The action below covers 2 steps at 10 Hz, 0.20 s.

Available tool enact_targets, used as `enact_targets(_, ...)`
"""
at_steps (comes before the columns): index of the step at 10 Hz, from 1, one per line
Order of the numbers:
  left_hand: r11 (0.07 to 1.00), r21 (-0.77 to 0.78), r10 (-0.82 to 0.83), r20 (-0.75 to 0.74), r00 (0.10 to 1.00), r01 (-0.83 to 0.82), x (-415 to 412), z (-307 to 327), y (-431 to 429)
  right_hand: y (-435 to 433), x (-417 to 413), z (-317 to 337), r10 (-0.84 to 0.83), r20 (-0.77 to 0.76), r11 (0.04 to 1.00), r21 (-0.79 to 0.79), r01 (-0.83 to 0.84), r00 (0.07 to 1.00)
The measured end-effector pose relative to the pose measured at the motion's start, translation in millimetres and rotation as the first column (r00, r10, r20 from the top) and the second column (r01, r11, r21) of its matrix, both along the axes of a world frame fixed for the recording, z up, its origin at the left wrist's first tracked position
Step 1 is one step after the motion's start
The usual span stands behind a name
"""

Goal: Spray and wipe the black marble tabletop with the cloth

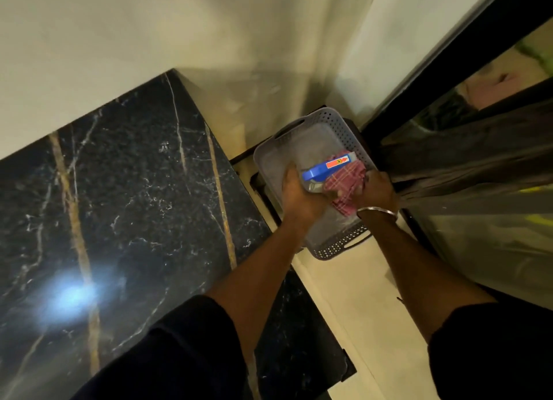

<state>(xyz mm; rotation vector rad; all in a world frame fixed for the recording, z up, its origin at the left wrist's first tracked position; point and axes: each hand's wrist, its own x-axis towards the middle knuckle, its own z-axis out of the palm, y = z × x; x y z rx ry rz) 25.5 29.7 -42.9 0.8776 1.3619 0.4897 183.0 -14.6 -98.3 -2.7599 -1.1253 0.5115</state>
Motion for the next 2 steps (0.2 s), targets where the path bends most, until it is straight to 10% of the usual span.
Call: enact_targets(2,0.97,0.224,-0.095,-0.015,0.995,0.096,-35,45,-26,-23,-14,33,0.073,-0.004,0.989,0.128,-0.072,0.997)
